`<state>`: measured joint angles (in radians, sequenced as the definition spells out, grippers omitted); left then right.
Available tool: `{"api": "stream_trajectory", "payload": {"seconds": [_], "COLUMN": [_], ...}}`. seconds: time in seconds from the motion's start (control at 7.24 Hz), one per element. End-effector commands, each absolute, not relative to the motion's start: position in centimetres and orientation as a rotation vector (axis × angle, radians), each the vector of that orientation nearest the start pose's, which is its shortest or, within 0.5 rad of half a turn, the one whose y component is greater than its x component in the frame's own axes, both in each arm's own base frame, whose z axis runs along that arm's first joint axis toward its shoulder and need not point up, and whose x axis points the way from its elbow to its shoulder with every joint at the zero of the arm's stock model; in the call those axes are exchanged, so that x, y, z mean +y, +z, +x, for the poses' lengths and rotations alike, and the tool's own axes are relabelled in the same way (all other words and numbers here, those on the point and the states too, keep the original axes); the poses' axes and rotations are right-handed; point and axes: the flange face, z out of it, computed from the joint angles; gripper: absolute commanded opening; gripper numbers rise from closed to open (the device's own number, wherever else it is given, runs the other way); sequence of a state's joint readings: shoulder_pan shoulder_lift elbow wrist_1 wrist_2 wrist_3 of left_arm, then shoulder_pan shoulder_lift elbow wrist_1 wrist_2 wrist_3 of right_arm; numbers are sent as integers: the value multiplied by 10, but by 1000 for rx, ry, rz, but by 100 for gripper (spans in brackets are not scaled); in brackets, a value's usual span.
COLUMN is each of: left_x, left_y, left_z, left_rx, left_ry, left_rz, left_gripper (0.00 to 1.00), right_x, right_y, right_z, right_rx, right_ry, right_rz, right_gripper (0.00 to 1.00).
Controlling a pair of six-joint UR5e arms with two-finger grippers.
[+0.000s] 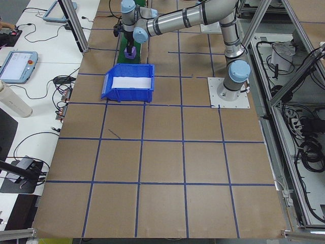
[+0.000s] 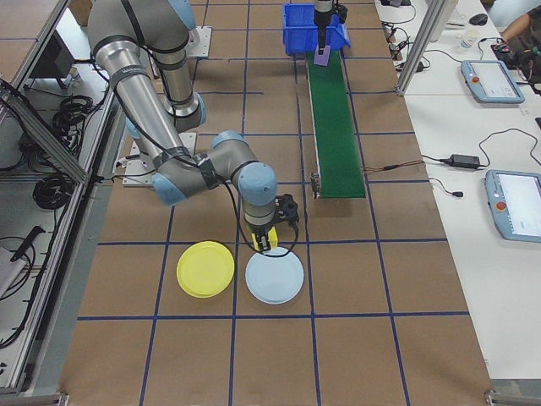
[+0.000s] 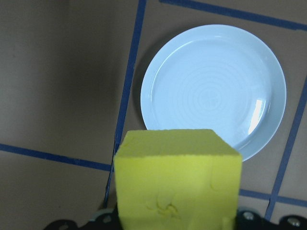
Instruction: Move block left to right into plate
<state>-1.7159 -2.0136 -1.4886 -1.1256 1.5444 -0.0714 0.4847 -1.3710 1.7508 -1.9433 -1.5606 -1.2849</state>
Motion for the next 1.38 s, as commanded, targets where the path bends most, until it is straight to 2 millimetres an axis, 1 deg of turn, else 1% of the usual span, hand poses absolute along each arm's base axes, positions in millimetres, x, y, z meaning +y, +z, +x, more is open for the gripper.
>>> {"api": "stream_trajectory", "payload": {"seconds": [0.0,0.14,0.28,0.41,0.55,0.69,0.83,0.97,1.1,1.24], "left_x": [-583,-555,-541,-521,-503,-492,-492,-494,-494,-495], "left_y": [402,432,455,481,503,507,506,508,506,508], "left_z": [-222,-209,-198,-191,-189,-185,-181,-179,-179,-178], "left_rx": [3164,3154,3155,3157,3159,3151,3151,3158,3157,3155], "left_ry": [-84,11,9,16,-17,-28,-26,-57,-50,-69], "left_rz": [175,157,133,121,133,155,141,134,134,131], "left_gripper": [100,100,100,100,100,100,100,100,100,100], "right_x": [-325,-305,-296,-282,-267,-248,-236,-223,-222,-222], "right_y": [321,304,286,273,259,245,240,230,225,224], "right_z": [-444,-449,-444,-442,-443,-443,-447,-459,-467,-469], "right_rx": [3091,3059,3032,3007,2977,2947,2937,2935,2935,2940], "right_ry": [-3,-10,1,18,29,37,44,24,16,12], "right_rz": [-176,-156,-135,-97,-52,-2,11,-1,8,6], "right_gripper": [29,28,28,27,28,31,37,40,46,53]}}
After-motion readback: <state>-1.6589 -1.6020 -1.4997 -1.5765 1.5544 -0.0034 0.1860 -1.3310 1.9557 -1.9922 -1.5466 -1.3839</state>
